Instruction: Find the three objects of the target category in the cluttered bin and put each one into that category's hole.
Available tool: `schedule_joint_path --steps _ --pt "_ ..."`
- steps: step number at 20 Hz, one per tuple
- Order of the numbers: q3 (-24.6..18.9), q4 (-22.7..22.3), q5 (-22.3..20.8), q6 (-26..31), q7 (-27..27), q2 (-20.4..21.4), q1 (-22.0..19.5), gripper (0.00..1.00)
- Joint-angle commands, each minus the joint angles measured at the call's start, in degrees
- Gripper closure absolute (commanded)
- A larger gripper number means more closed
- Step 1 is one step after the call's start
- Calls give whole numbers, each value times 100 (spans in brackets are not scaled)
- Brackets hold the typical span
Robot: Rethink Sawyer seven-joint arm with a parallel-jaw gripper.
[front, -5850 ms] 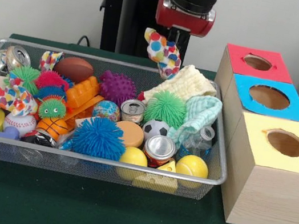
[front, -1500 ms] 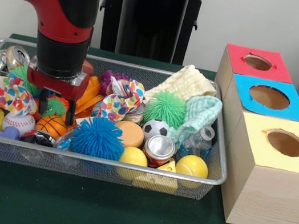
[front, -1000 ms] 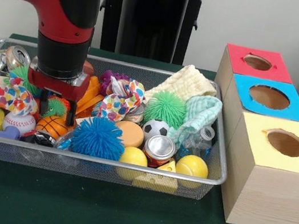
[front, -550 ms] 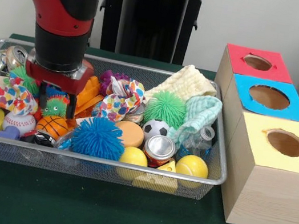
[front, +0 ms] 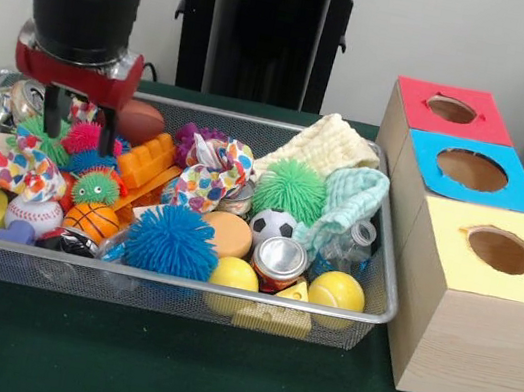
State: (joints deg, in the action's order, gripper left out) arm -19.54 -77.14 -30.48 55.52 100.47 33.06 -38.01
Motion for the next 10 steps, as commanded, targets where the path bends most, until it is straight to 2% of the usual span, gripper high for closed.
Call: schedule_joint_path --steps 1,10 --pt "-534 330 -153 410 -1817 -30 -184 0" --pt "-616 1021 -326 473 -2201 -445 -281 0"
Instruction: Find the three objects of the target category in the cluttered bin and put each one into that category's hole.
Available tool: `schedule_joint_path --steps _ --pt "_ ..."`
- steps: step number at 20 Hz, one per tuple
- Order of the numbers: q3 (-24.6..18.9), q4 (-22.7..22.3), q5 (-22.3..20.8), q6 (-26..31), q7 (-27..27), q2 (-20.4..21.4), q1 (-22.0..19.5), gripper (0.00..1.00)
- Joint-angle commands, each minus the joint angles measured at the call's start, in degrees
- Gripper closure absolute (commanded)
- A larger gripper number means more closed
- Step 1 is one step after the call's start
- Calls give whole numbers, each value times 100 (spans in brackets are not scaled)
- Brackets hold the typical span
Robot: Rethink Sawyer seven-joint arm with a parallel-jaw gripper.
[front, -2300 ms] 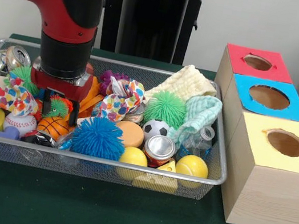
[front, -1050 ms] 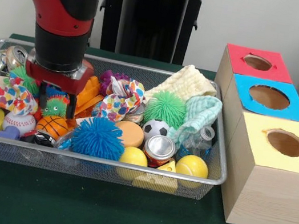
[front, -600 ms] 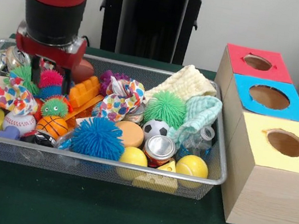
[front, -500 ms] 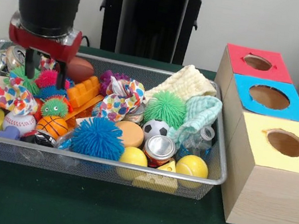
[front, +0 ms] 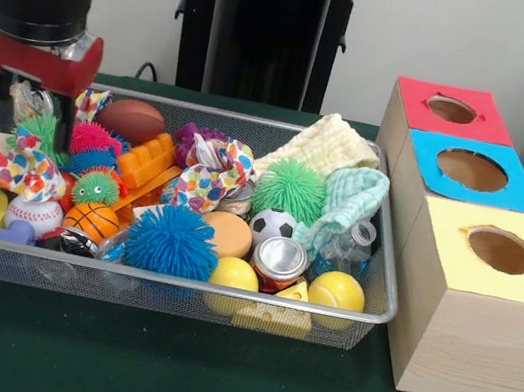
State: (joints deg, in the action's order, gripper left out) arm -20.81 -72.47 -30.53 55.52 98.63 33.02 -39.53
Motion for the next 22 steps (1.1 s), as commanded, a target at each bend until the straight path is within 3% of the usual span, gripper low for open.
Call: schedule_joint_path --steps 1,5,10,16,22 --pt "-496 611 -341 451 -2050 -484 -142 0" --pt "-535 862 -409 452 -2214 -680 -196 0" --pt "-528 870 -448 270 -2261 -824 -251 0" --pt "-500 643 -445 -1 -2278 -946 -311 0" --pt "-435 0 -346 -273 -2116 -715 -473 0"
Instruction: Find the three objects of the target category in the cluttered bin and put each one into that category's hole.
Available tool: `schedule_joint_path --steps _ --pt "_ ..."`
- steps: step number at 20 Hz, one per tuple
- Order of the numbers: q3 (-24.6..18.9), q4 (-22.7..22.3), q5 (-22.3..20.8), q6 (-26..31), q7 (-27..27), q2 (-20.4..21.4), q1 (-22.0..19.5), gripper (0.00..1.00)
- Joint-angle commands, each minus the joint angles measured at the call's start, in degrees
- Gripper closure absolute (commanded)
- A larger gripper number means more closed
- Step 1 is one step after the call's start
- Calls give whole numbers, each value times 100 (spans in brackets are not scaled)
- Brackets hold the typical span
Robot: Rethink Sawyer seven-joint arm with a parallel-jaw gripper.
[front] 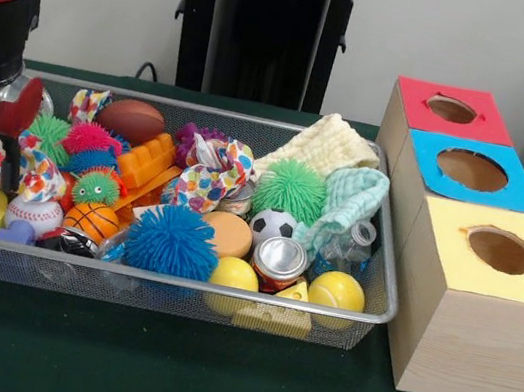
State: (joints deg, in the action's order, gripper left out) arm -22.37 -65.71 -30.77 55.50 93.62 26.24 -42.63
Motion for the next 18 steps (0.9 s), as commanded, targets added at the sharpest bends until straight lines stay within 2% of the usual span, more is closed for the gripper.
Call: schedule_joint_path --steps 1,6,10,18 --pt "-271 -743 -317 -279 -1586 10 -170 0" --pt "-276 -812 -365 -279 -1512 57 -144 0" --pt "-321 -852 -379 -324 -1472 -174 -128 0" --pt "-221 -1569 -389 -996 -799 -101 -64 0"
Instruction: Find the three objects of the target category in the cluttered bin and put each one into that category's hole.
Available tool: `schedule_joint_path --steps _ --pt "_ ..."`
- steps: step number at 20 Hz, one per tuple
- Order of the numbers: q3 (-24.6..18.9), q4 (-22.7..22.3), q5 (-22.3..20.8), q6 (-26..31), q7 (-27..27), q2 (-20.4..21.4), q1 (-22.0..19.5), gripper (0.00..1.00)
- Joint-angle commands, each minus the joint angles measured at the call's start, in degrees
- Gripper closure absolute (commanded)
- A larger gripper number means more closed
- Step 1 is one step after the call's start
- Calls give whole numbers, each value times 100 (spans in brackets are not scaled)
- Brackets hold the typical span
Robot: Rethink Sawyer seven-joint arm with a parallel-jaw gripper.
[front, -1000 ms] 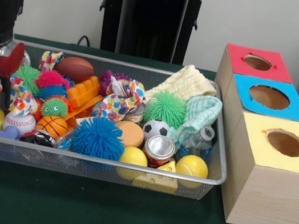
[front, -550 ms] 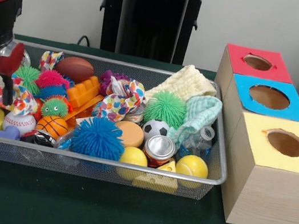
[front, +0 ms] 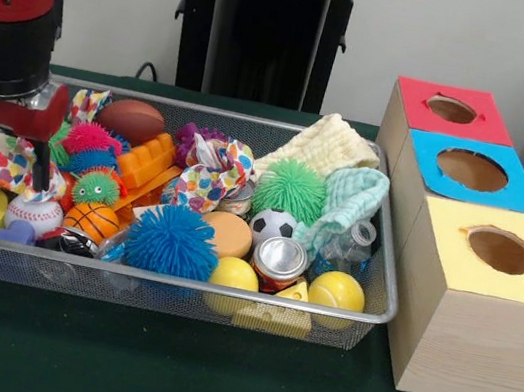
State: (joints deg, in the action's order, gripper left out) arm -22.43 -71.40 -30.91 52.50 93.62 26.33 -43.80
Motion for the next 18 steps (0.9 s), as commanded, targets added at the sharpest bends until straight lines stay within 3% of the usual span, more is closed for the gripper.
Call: schedule_joint_path --steps 1,9,18 --pt "-179 -1041 -395 -784 -708 -110 77 0" --pt "-87 -943 -430 -1075 -621 -374 159 0" --pt "-28 -836 -476 -1021 -964 -459 -118 0"
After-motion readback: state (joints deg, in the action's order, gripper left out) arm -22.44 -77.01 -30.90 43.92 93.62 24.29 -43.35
